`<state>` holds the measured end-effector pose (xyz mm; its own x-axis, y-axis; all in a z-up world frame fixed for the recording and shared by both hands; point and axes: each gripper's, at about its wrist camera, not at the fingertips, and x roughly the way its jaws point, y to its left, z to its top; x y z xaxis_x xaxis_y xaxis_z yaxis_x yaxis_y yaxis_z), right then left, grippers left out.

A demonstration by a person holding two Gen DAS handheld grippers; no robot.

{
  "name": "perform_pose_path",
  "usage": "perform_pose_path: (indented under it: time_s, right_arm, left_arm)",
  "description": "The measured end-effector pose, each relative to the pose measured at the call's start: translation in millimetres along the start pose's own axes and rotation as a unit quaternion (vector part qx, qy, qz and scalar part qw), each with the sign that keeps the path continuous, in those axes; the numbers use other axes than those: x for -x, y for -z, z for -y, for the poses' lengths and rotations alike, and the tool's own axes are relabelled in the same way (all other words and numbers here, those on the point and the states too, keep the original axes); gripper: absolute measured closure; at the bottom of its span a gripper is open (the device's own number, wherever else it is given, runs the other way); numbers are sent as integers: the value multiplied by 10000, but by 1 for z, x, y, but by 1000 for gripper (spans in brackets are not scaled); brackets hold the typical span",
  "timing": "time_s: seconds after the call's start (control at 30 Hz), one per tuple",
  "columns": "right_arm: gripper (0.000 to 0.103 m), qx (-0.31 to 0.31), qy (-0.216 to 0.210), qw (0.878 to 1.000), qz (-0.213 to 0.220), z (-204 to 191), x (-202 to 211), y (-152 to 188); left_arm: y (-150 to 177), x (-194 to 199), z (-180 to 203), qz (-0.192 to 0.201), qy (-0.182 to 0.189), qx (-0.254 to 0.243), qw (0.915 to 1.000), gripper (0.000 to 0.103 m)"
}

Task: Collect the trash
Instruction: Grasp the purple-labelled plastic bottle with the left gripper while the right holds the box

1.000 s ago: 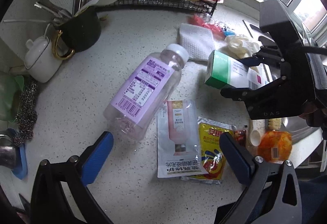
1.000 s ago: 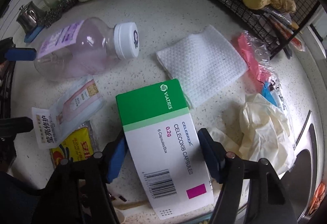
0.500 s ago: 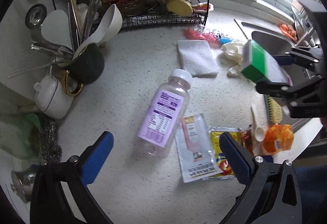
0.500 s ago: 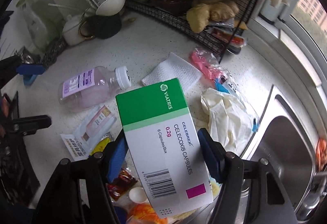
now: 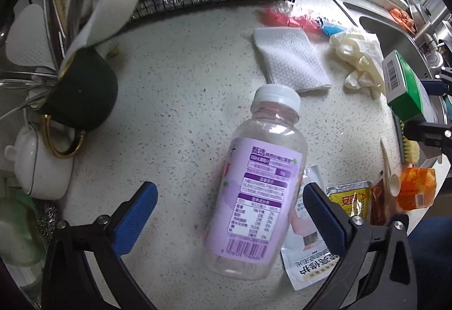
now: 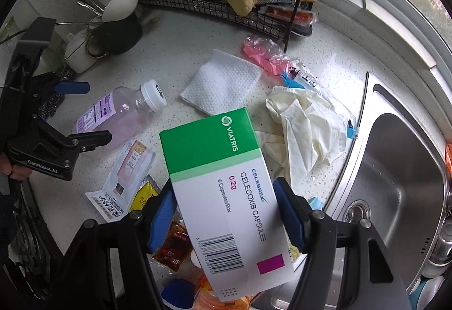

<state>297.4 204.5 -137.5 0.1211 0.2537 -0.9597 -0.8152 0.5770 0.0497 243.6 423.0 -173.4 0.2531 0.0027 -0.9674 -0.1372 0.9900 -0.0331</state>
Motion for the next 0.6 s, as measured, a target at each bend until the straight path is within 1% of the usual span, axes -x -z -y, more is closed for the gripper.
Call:
perform_pose_path:
  time_s: [0.03,0.07,0.1,0.13,0.2,0.23,0.27,0.37,0.6]
  right_arm:
    - [38,5,16,10000,-27,-1,-3,-1]
    - [38,16,30,10000,-41,-2,-5,-2]
    - [38,29,53,10000,-55,-4,-7,-3]
    - [38,29,62,10000,-68,-5,-8,-3]
    - [38,41,44,10000,-77,-7,-9,-4]
    - [38,49,47,10000,-70,-8,-9,-4]
    - [38,67,43,10000,-59,-9,-8,-3]
    - [38,121,7,9999,7,-11,-3,0]
    - [38,-18,-144,9995,289,-5,27,24]
  left_arm:
    - [1,-2,-1,-1,47,13,10000,13]
    - [2,-4,-1,-17,96,37,9999,24]
    - [3,-5,-2,-37,142,60,9999,31]
    - [5,-7,-2,-52,162,59,9998,33]
    - [9,-7,-1,-82,181,23,9998,45]
    - [11,-7,0,-70,178,8,9998,47]
    - [13,-6,1,-65,137,3,9999,53]
    - [20,1,5,-53,-29,44,10000,54]
    - [31,49,27,330,-118,195,9992,54]
